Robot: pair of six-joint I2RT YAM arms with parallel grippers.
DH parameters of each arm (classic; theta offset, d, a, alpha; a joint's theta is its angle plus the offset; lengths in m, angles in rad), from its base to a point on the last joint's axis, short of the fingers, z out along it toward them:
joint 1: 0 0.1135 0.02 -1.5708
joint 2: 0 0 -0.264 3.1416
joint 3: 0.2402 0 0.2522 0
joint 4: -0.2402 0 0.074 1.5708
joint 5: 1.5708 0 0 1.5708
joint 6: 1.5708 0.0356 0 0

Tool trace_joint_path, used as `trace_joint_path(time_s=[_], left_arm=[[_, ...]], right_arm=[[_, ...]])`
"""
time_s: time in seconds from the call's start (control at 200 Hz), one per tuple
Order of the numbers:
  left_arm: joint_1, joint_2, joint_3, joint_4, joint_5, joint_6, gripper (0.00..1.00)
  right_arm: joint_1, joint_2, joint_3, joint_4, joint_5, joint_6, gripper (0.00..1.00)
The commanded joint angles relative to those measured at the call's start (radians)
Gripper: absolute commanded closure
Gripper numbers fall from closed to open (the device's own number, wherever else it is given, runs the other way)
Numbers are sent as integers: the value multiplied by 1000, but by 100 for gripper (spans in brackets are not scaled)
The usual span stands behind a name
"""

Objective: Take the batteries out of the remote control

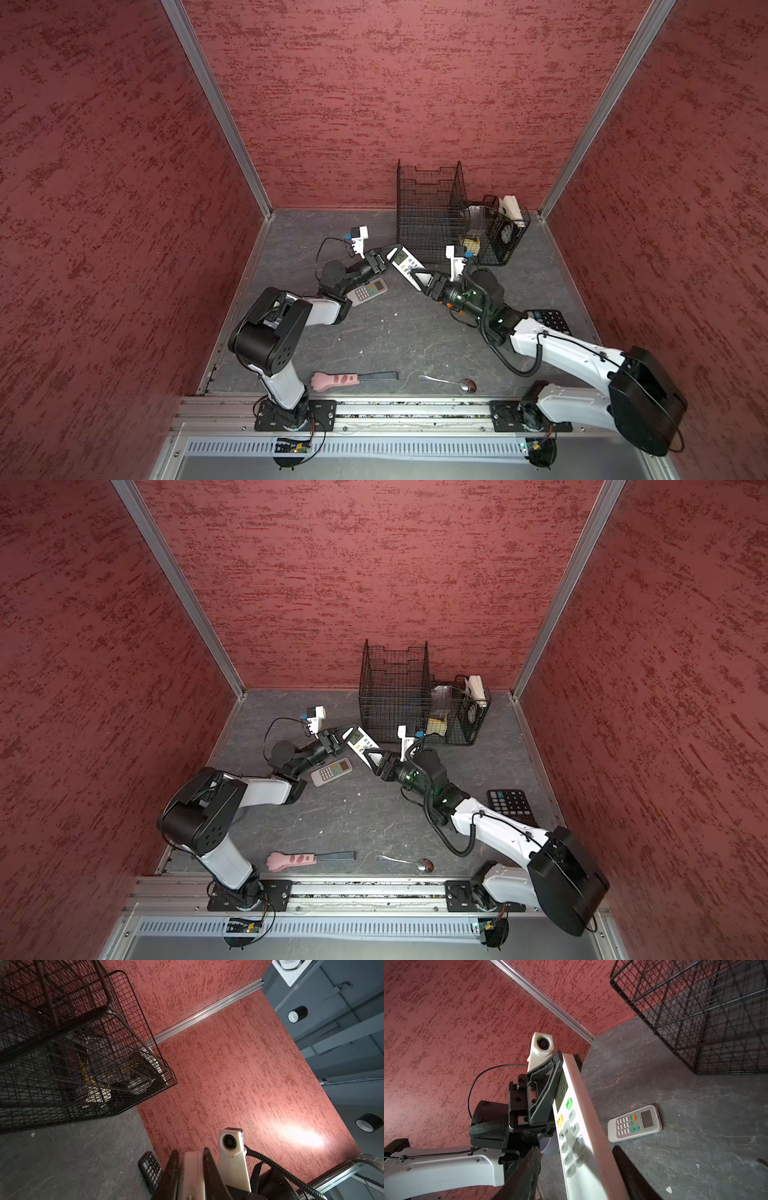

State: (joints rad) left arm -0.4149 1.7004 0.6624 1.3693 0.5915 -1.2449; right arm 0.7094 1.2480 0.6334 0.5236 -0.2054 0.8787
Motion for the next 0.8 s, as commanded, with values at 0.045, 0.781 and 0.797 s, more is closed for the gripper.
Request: trace_joint_path(time_s=[0.045,0.781,0.797], left_arm=[[-8,10,17,43,-28,8,100],[-10,18,16,44,-6,-7,90],[-9,18,16,44,-6,-8,89]], right_arm=[[-4,35,-5,142,-52,63,51],[-6,64,0,158,-65,28,89],[-7,65,1,153,-66,24,90]])
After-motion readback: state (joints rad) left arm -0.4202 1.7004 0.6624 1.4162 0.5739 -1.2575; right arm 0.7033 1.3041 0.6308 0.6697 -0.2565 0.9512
